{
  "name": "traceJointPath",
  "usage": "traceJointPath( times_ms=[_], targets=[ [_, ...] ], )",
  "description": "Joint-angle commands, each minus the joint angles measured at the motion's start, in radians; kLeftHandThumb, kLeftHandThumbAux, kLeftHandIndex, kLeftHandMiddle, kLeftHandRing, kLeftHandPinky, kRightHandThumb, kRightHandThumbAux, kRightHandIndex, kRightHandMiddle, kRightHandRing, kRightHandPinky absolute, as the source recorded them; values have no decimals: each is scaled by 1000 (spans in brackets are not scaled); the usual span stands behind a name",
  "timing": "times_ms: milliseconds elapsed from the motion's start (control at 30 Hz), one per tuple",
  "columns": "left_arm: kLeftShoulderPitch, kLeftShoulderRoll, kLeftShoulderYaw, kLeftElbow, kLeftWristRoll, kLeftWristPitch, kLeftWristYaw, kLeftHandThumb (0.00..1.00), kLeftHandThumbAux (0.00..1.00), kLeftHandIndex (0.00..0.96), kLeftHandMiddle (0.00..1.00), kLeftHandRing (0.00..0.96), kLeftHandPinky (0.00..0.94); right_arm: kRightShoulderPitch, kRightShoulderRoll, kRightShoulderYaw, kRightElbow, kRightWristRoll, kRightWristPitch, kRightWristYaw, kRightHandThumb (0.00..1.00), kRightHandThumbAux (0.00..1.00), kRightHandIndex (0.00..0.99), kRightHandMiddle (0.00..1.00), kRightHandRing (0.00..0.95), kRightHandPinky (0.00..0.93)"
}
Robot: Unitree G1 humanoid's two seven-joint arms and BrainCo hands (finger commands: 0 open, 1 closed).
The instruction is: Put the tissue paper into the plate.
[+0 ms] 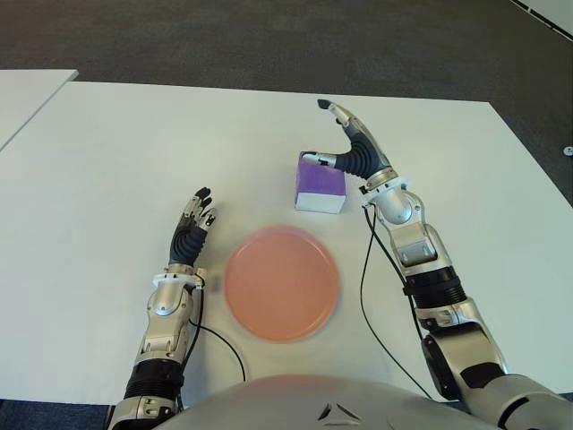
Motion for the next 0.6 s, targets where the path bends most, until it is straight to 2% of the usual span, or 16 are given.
traceJointPath(
  times_ms=[33,167,267,333,467,600],
  targets=[
    [22,-7,1,15,7,25,13,0,458,0,0,0,0,-97,-45,96,175,-88,-110,29,312,413,0,0,0,0],
    [21,-7,3,20,1,24,8,0,456,0,0,0,0,-155,-54,181,365,-178,-247,-45,317,385,0,0,0,0],
    [19,-6,5,26,-5,20,1,0,459,0,0,0,0,-178,-69,214,426,-216,-312,-76,316,371,0,0,0,0],
    [18,-7,5,29,-9,17,-2,0,460,0,0,0,0,-189,-99,245,453,-256,-362,-85,315,362,0,0,0,0],
    [19,-5,5,30,-9,16,-1,0,462,0,0,0,0,-208,-143,286,508,-314,-424,-91,311,349,0,0,0,0],
    [20,-3,5,31,-9,15,-4,0,465,0,0,0,0,-235,-163,312,551,-356,-441,-81,306,350,0,0,0,0]
  ],
)
